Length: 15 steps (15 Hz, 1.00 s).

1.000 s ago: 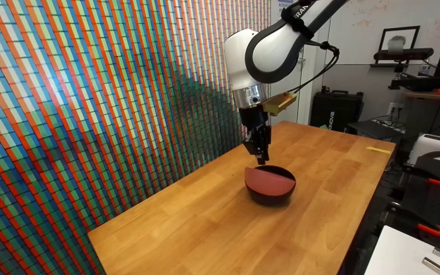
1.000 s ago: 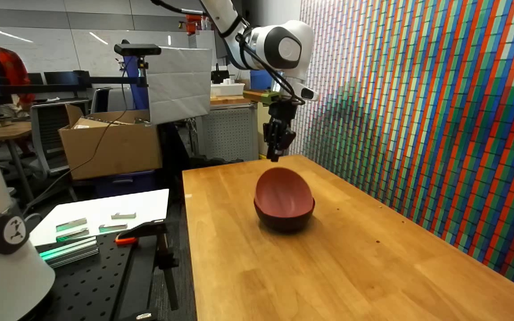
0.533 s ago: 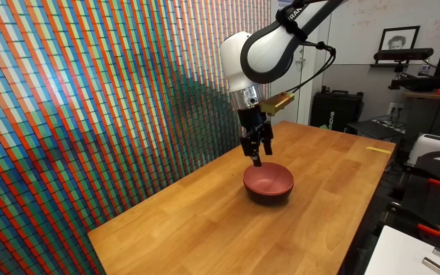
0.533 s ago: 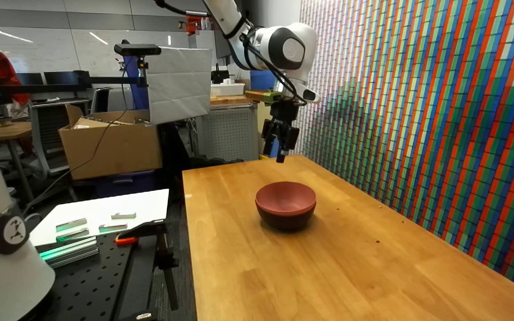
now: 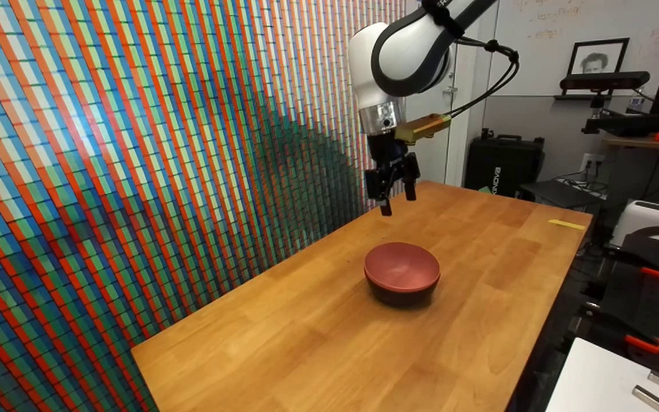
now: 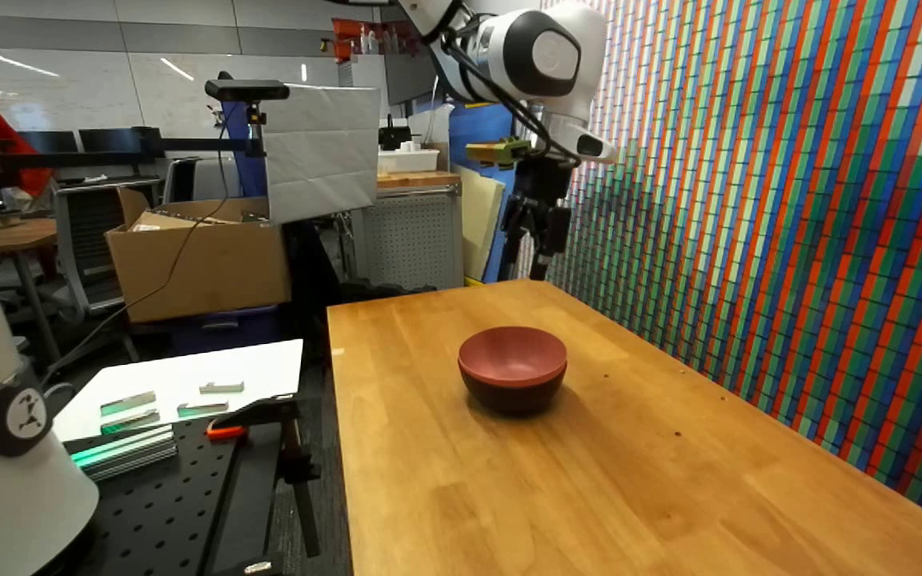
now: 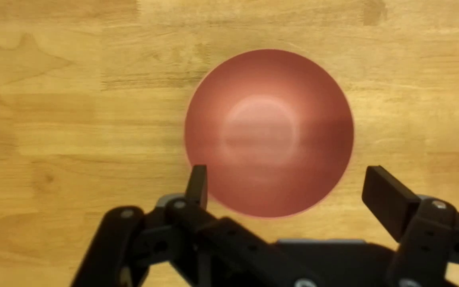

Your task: Put the pink bowl inside the black bowl

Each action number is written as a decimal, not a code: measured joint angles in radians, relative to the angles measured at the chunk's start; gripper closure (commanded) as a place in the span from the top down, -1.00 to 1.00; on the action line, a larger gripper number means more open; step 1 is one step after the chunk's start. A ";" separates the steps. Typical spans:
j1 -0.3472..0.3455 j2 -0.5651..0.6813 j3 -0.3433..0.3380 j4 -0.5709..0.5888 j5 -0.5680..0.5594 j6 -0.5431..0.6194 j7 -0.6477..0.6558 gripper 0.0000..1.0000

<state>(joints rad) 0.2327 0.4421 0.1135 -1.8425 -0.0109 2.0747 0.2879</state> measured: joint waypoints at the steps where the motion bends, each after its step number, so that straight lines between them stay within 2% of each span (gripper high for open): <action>1: -0.021 -0.037 -0.010 -0.013 0.002 -0.015 -0.003 1.00; 9: -0.150 -0.337 -0.079 -0.047 0.003 -0.211 -0.043 1.00; 15: -0.188 -0.417 -0.089 -0.022 0.003 -0.295 -0.061 1.00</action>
<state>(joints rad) 0.0452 0.0246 0.0248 -1.8649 -0.0082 1.7795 0.2266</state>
